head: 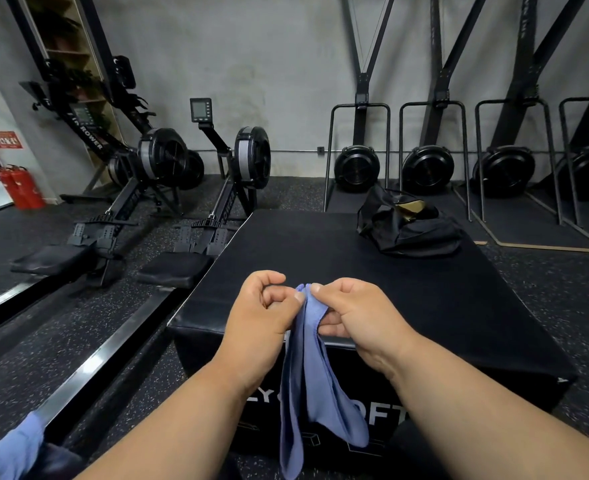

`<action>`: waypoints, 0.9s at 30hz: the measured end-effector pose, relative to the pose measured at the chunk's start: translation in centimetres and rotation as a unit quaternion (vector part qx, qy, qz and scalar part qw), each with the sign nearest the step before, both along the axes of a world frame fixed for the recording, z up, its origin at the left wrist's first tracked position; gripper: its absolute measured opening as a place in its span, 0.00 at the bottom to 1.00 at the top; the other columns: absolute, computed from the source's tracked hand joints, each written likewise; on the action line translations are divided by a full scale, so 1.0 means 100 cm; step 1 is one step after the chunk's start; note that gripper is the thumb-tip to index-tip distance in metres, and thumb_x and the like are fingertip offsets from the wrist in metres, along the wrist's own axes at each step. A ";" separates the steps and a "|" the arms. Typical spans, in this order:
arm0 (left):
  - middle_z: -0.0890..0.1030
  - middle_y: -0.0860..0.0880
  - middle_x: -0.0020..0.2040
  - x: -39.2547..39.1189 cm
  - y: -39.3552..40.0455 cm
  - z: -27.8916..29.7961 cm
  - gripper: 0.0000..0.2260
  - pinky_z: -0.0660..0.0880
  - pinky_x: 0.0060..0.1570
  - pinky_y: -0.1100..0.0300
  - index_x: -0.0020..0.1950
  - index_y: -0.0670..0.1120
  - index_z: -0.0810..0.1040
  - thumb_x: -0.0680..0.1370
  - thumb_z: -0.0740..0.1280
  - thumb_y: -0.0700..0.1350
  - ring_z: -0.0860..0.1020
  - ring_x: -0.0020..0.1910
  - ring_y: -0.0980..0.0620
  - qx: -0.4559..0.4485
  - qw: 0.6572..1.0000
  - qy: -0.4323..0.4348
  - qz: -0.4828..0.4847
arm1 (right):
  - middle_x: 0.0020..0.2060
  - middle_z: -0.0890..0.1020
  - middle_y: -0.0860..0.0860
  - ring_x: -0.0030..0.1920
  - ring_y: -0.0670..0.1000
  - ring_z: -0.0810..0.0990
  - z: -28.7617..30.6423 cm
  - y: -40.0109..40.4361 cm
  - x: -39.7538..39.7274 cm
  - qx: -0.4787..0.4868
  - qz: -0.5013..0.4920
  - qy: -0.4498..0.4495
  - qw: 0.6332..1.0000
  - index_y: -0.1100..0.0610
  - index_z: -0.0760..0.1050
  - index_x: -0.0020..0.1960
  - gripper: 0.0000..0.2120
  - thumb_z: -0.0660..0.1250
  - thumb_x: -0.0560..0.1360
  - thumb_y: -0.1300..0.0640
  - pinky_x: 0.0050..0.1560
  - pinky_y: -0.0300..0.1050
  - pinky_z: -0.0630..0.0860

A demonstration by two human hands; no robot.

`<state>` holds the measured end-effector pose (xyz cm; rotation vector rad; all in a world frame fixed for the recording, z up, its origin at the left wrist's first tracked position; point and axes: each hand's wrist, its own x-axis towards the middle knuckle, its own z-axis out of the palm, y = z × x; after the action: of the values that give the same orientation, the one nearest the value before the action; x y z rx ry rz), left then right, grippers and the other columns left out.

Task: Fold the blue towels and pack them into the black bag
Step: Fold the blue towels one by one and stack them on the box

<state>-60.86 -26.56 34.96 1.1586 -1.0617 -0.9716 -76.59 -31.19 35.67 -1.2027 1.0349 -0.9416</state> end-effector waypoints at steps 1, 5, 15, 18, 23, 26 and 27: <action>0.85 0.49 0.45 0.000 0.000 0.000 0.13 0.80 0.58 0.47 0.62 0.49 0.74 0.80 0.74 0.41 0.84 0.45 0.51 -0.006 1.000 -0.004 0.004 | 0.47 0.88 0.62 0.51 0.63 0.88 0.001 0.001 0.000 0.000 -0.011 -0.003 1.000 0.58 0.77 0.45 0.11 0.73 0.80 0.52 0.52 0.53 0.85; 0.84 0.49 0.44 -0.002 0.002 0.001 0.13 0.79 0.52 0.55 0.61 0.49 0.75 0.80 0.73 0.40 0.82 0.43 0.52 -0.028 1.000 -0.007 0.004 | 0.47 0.88 0.62 0.50 0.62 0.88 0.005 0.004 0.005 0.003 -0.012 -0.017 1.000 0.59 0.73 0.47 0.13 0.73 0.81 0.51 0.55 0.55 0.86; 0.85 0.50 0.48 0.003 0.006 -0.007 0.28 0.80 0.51 0.62 0.68 0.53 0.75 0.73 0.79 0.33 0.86 0.50 0.52 -0.037 0.999 -0.021 -0.011 | 0.49 0.88 0.61 0.50 0.60 0.89 0.006 0.004 0.005 0.078 0.010 -0.083 0.993 0.67 0.83 0.55 0.27 0.58 0.87 0.43 0.52 0.54 0.84; 0.84 0.51 0.46 0.009 0.001 -0.008 0.24 0.79 0.50 0.62 0.67 0.53 0.75 0.77 0.75 0.33 0.83 0.45 0.54 -0.042 0.999 -0.006 0.014 | 0.51 0.88 0.59 0.54 0.58 0.88 0.005 0.004 0.004 0.064 0.049 -0.068 0.994 0.63 0.86 0.55 0.29 0.54 0.87 0.43 0.60 0.55 0.82; 0.82 0.50 0.44 0.025 -0.008 -0.002 0.24 0.78 0.51 0.62 0.69 0.51 0.74 0.78 0.72 0.31 0.81 0.44 0.55 -0.047 0.998 0.048 0.006 | 0.50 0.88 0.54 0.46 0.52 0.85 -0.002 -0.002 0.000 -0.014 0.037 -0.001 0.999 0.57 0.87 0.54 0.21 0.58 0.87 0.48 0.51 0.47 0.80; 0.82 0.48 0.45 0.035 -0.010 0.007 0.25 0.77 0.47 0.63 0.71 0.51 0.72 0.79 0.71 0.31 0.80 0.42 0.54 -0.049 0.997 0.062 -0.022 | 0.51 0.82 0.48 0.45 0.45 0.80 -0.011 -0.007 -0.006 -0.085 -0.003 0.102 0.991 0.46 0.81 0.59 0.10 0.65 0.82 0.57 0.48 0.41 0.77; 0.82 0.47 0.46 0.038 -0.010 0.009 0.26 0.77 0.47 0.63 0.72 0.51 0.72 0.79 0.72 0.31 0.80 0.44 0.54 -0.049 0.996 0.067 -0.030 | 0.54 0.80 0.46 0.49 0.44 0.80 -0.015 -0.011 -0.010 -0.093 -0.003 0.123 0.988 0.42 0.79 0.61 0.14 0.66 0.81 0.58 0.53 0.42 0.77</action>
<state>-57.06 -27.60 35.89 0.9719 -1.0285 -1.0176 -77.56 -32.27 34.19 -1.5016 1.1646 -0.9257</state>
